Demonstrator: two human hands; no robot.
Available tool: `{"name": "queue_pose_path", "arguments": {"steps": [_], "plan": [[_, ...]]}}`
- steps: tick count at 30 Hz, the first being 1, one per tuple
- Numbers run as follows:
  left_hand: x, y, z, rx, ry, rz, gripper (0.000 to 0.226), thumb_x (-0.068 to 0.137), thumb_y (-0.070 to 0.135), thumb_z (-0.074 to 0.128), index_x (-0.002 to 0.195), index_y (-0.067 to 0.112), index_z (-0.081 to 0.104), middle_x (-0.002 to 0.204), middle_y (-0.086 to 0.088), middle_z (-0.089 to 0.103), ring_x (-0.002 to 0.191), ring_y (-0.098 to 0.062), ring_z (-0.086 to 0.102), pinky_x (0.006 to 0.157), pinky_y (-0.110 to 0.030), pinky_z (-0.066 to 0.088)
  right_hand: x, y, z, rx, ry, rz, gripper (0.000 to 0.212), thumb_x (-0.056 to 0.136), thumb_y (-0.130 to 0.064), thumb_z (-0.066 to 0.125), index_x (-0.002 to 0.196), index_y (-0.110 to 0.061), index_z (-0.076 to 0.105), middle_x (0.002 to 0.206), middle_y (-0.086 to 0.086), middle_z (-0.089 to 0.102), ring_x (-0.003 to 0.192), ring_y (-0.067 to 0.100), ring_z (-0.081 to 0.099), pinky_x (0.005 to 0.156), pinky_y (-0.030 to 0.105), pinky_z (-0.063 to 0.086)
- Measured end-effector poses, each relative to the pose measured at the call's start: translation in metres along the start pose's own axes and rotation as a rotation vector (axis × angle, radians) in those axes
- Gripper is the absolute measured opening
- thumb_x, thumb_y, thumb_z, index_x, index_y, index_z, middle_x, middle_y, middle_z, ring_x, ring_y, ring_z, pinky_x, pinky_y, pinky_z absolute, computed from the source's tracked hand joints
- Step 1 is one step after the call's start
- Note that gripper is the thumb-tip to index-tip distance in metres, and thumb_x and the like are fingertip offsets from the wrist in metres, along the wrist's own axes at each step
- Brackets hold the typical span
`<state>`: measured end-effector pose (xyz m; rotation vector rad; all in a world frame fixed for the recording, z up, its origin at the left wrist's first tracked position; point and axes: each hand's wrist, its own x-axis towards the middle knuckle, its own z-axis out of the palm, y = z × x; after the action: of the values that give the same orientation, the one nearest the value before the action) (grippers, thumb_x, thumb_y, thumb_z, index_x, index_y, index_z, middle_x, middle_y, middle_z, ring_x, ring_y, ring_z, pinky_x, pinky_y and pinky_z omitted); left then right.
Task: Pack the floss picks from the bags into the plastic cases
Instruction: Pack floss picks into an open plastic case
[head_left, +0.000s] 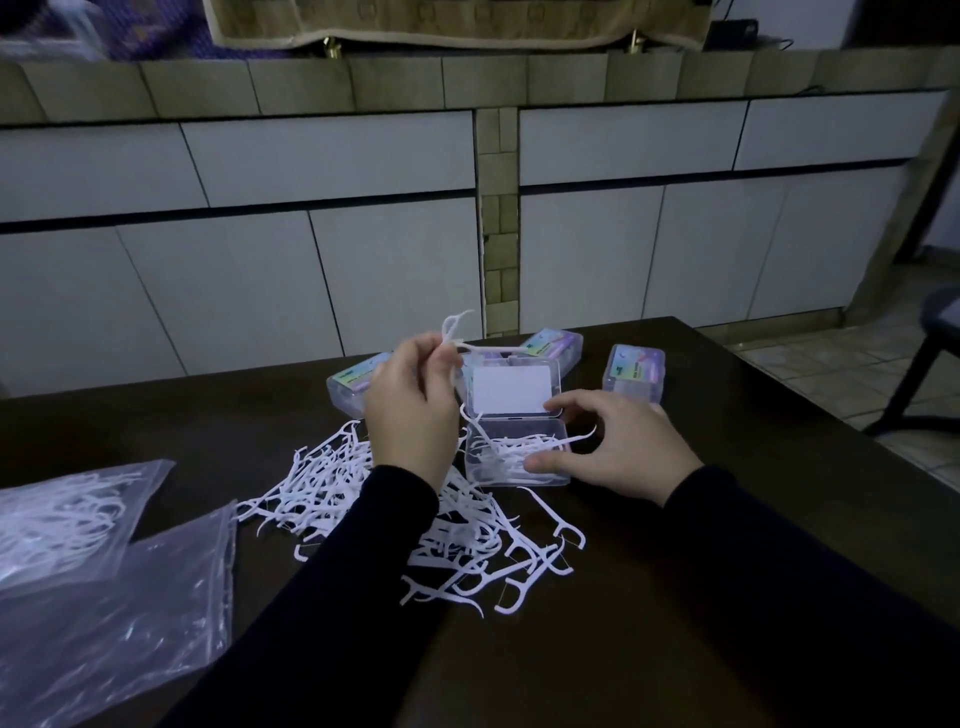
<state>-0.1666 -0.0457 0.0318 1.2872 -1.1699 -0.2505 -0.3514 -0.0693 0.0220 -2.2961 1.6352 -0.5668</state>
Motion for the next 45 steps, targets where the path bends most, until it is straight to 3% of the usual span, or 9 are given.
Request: {"name": "queue_pose_path", "arguments": {"steps": [3,9,13,20,30,33,37,40,45], "plan": [[-0.009,0.01,0.015,-0.108,-0.083,-0.103,0.013,0.096,0.026,0.052,0.097,0.02,0.064,0.083,0.005,0.064,0.067,-0.007,0.055,0.054,-0.012,0.043,0.0,0.002,0.0,0.042,-0.086,-0.027,0.086,0.055,-0.08,0.065,0.132,-0.044,0.046,0.134,-0.015,0.052,0.124,0.014,0.044,0.107,0.039,0.034],[-0.017,-0.006,0.016,0.171,-0.231,-0.121,0.012,0.094,0.033,0.054,0.101,0.029,0.064,0.093,0.007,0.065,0.084,-0.007,0.06,0.08,-0.031,0.055,0.0,0.004,0.0,0.137,-0.126,-0.048,0.082,0.059,-0.07,0.073,0.132,-0.043,0.047,0.138,-0.015,0.051,0.127,0.011,0.043,0.109,0.045,0.035],[-0.009,-0.01,-0.003,0.568,-0.33,0.134,0.021,0.094,0.036,0.056,0.109,0.027,0.067,0.09,0.003,0.058,0.085,-0.012,0.053,0.076,-0.028,0.045,-0.001,0.003,-0.001,0.17,-0.136,-0.036,0.082,0.06,-0.068,0.074,0.132,-0.042,0.047,0.137,-0.014,0.05,0.123,0.011,0.044,0.107,0.045,0.038],[-0.002,-0.003,-0.016,0.794,-0.579,0.331,0.024,0.094,0.035,0.056,0.114,0.035,0.069,0.109,0.007,0.06,0.099,-0.014,0.043,0.082,-0.029,0.041,-0.002,0.002,0.0,0.172,-0.136,-0.029,0.079,0.062,-0.065,0.075,0.132,-0.043,0.046,0.139,-0.014,0.048,0.114,0.006,0.041,0.105,0.045,0.041],[-0.011,0.0,-0.002,0.722,-0.622,0.42,0.026,0.094,0.035,0.055,0.118,0.033,0.066,0.117,0.009,0.062,0.095,-0.006,0.038,0.078,-0.021,0.033,-0.001,0.004,0.002,0.181,-0.129,-0.052,0.079,0.063,-0.064,0.075,0.133,-0.041,0.046,0.135,-0.016,0.05,0.11,0.003,0.04,0.103,0.044,0.042],[-0.019,0.005,0.001,0.563,-0.65,0.514,0.024,0.093,0.033,0.057,0.115,0.031,0.067,0.113,0.01,0.062,0.097,-0.006,0.043,0.082,-0.022,0.039,0.0,0.006,0.002,0.209,-0.135,-0.072,0.078,0.062,-0.064,0.074,0.132,-0.039,0.049,0.128,-0.018,0.053,0.11,0.003,0.047,0.102,0.044,0.043],[-0.032,0.009,0.011,0.509,-0.733,0.589,0.021,0.092,0.027,0.059,0.11,0.029,0.071,0.109,0.009,0.065,0.096,-0.011,0.048,0.075,-0.021,0.034,0.004,0.009,0.002,0.205,-0.137,-0.078,0.067,0.072,-0.043,0.078,0.132,-0.036,0.049,0.131,-0.011,0.055,0.12,0.01,0.049,0.106,0.045,0.041],[-0.031,0.01,0.009,0.532,-0.71,0.594,0.019,0.092,0.027,0.059,0.105,0.03,0.072,0.107,0.01,0.065,0.094,-0.01,0.049,0.07,-0.018,0.029,0.004,0.009,0.003,0.189,-0.129,-0.071,0.068,0.073,-0.042,0.078,0.134,-0.037,0.048,0.133,-0.011,0.053,0.121,0.011,0.048,0.107,0.045,0.04],[-0.027,0.009,0.004,0.601,-0.696,0.6,0.021,0.093,0.039,0.055,0.106,0.035,0.07,0.106,0.014,0.065,0.092,-0.006,0.048,0.072,-0.024,0.042,0.004,0.011,0.006,0.2,-0.13,-0.069,0.067,0.073,-0.044,0.076,0.134,-0.04,0.047,0.134,-0.015,0.053,0.12,0.007,0.047,0.107,0.045,0.038]]}}
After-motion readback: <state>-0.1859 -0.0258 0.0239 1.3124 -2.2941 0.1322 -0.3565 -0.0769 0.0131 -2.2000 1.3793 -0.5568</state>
